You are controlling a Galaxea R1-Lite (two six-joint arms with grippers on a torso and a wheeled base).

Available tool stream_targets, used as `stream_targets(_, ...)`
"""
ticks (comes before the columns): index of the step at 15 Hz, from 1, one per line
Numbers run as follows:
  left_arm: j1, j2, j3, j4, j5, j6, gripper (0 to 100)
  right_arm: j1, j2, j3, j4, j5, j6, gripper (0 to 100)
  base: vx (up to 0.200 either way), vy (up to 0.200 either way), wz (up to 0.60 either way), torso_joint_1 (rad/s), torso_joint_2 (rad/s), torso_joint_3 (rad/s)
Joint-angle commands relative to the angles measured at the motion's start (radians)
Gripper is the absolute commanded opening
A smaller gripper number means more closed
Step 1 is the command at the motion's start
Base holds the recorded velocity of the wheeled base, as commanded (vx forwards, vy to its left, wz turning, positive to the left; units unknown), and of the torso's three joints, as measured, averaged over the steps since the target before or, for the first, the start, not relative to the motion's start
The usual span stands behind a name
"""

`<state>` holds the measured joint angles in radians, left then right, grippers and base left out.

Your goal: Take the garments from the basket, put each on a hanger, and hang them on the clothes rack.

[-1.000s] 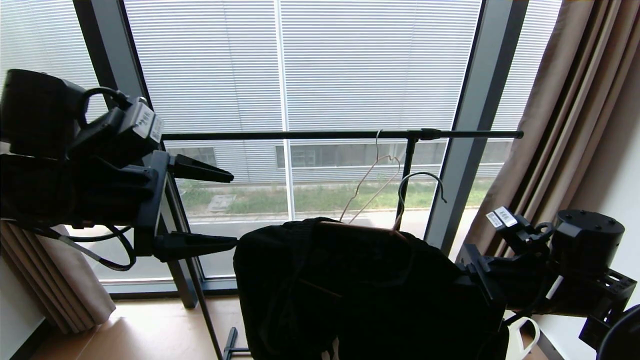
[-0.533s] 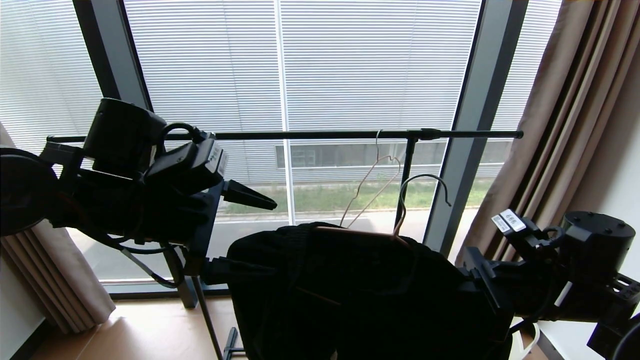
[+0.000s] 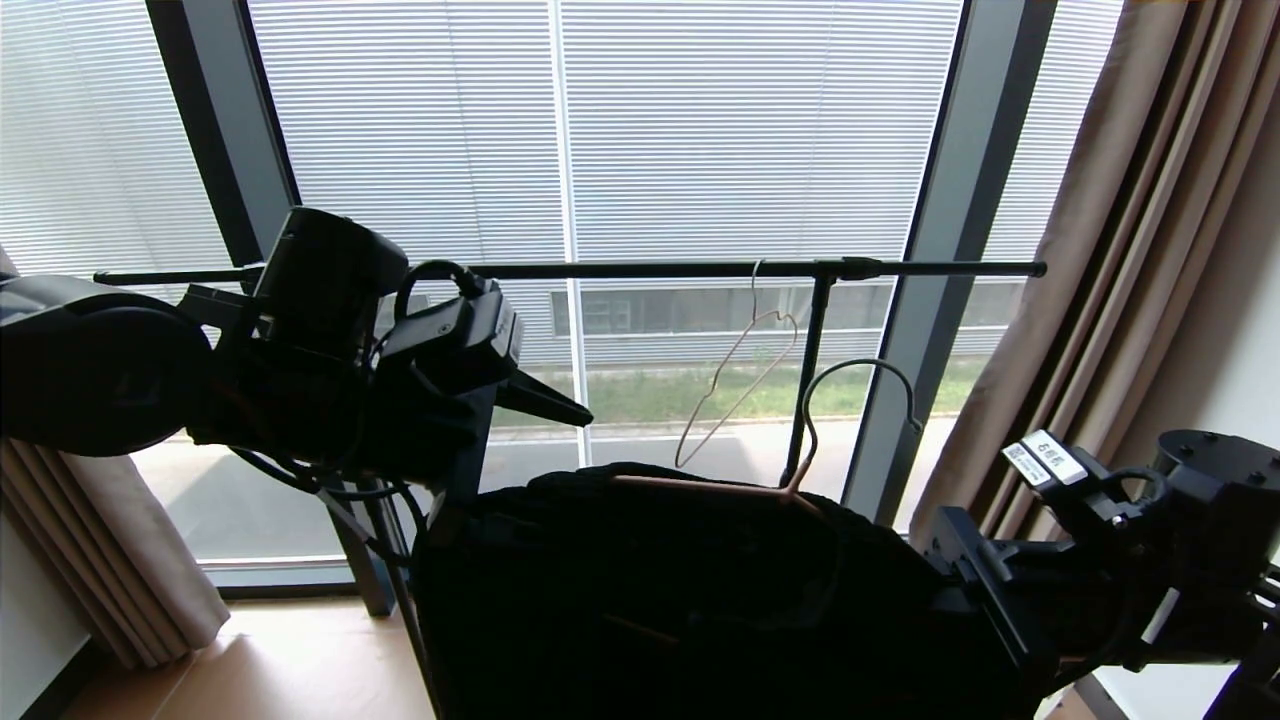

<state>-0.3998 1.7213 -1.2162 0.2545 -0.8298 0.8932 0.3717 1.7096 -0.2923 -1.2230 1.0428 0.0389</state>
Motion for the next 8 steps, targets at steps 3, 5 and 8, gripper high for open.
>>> stream_targets(3,-0.017,0.017,-0.013,0.000,0.012,-0.008,100,0.023,-0.008,0.007,-0.001,-0.001,-0.001,0,0.000,0.000,0.00,0.000,0.00,0.000)
stream_targets(5,-0.045,0.015,-0.019,0.002,0.015,-0.022,100,0.035,-0.010,0.007,-0.001,-0.001,0.001,0,0.000,0.000,0.00,0.000,0.00,0.000)
stream_targets(8,-0.060,0.015,-0.013,0.006,0.041,-0.022,100,0.035,-0.024,0.009,-0.001,0.000,0.002,0,0.000,0.000,0.00,0.000,0.00,0.000)
